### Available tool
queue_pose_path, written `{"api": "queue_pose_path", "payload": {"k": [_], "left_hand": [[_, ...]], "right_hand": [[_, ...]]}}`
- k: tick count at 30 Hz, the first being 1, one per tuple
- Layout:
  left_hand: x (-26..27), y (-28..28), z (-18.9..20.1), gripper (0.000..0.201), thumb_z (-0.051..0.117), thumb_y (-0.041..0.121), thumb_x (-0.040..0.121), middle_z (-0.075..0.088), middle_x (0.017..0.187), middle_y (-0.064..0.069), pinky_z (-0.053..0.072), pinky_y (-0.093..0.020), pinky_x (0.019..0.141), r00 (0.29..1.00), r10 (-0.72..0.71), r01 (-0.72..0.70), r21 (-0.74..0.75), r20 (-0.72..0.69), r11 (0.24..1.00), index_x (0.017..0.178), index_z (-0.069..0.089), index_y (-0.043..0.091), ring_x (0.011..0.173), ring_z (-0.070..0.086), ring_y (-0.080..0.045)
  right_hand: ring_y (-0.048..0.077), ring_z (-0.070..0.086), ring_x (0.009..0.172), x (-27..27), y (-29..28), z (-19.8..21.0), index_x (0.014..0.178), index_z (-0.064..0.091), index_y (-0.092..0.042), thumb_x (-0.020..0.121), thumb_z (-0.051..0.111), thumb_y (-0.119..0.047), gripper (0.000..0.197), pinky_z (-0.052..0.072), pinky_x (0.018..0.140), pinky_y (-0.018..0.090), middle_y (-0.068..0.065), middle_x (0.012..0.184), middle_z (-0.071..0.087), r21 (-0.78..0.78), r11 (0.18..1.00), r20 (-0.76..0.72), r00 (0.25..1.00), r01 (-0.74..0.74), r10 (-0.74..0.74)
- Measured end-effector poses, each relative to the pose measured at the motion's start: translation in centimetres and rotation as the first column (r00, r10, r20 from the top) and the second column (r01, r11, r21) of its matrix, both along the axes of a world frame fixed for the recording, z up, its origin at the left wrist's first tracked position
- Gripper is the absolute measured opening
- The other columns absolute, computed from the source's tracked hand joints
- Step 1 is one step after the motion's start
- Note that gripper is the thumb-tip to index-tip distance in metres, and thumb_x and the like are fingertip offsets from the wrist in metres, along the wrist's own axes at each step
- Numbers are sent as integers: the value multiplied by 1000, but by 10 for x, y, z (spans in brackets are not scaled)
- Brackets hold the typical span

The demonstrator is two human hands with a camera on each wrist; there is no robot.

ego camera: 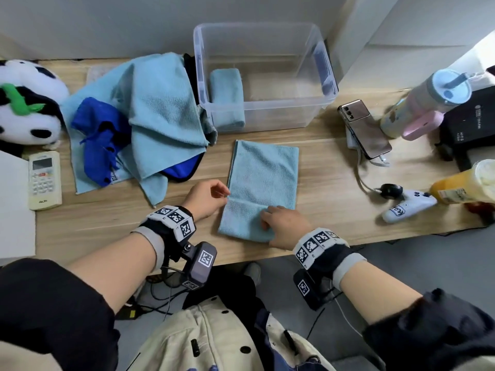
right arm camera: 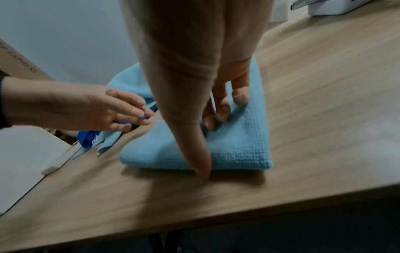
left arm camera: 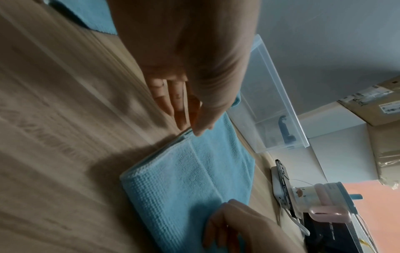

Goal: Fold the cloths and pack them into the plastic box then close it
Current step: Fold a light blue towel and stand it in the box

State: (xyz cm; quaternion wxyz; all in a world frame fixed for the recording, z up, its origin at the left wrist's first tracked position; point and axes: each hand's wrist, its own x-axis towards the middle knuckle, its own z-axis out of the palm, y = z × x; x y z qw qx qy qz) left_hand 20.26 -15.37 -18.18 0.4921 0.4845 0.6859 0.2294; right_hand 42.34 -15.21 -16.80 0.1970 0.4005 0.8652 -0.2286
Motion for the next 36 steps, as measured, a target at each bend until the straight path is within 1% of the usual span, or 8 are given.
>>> {"api": "queue_pose_path", "payload": {"k": [5,10,14,16,19,23,32,36], "left_hand": [[6,-2,7,32,75,3,74,64,102,-1,46,-8,84,958,-238,247,-40,163,968,99,62,18,98,60,-11],[3,-5,10,48,83,26,66,62,110,7,36,-3,86,903,-424,429,-125,66,894,109,61,20,104,53,-3],[1,-7,3,35,74,12,77,67,112,-9,44,-33,100,943,-333,333,-81,4,940,109,65,4,106,60,-18],[1,-5,1,33,66,5,83,66,116,-10,42,-29,101,970,-244,244,-71,1,967,115,63,3,109,59,-18],[2,-2,-3,34,60,10,88,65,117,-9,43,-28,97,982,-181,175,-116,-45,978,122,59,5,109,60,-22],[0,-1,-11,27,57,18,91,68,107,-14,50,-41,90,988,-122,103,-182,-99,978,115,58,7,94,65,-30],[7,5,-15,21,58,24,90,66,97,-18,44,-29,65,972,-105,41,-289,-210,956,100,58,5,87,65,-32],[9,6,-12,16,59,22,90,58,72,-8,35,-23,45,981,-58,-3,-314,-186,949,79,48,16,59,55,-22]], "right_hand": [[22,55,98,7,10,5,88,66,-21,69,61,-29,21,46,83,33,1,100,64,-144,977,-132,975,161,-180],[20,60,83,25,22,12,73,55,-29,67,54,-29,6,47,79,34,1,85,66,-488,750,-317,709,448,-630],[6,52,69,36,25,8,89,54,-20,87,60,-18,6,38,62,20,-9,75,55,-470,654,-331,569,592,-753],[7,54,73,43,25,2,101,55,-17,83,69,-28,25,41,67,22,-5,80,57,-470,624,-329,532,624,-780],[14,60,82,49,23,-4,114,55,-13,78,75,-29,44,45,72,19,-1,90,64,-511,597,-303,520,619,-799],[16,56,68,50,22,-6,99,60,-6,87,64,-17,17,38,53,6,3,75,64,-383,629,-250,580,676,-776],[28,61,94,37,29,-13,97,59,-9,86,59,-30,24,40,70,27,10,100,67,-132,641,-58,640,756,-766],[28,57,89,26,27,-7,90,46,-13,83,59,-28,21,39,67,31,8,93,60,38,742,-272,721,669,-637]]}}
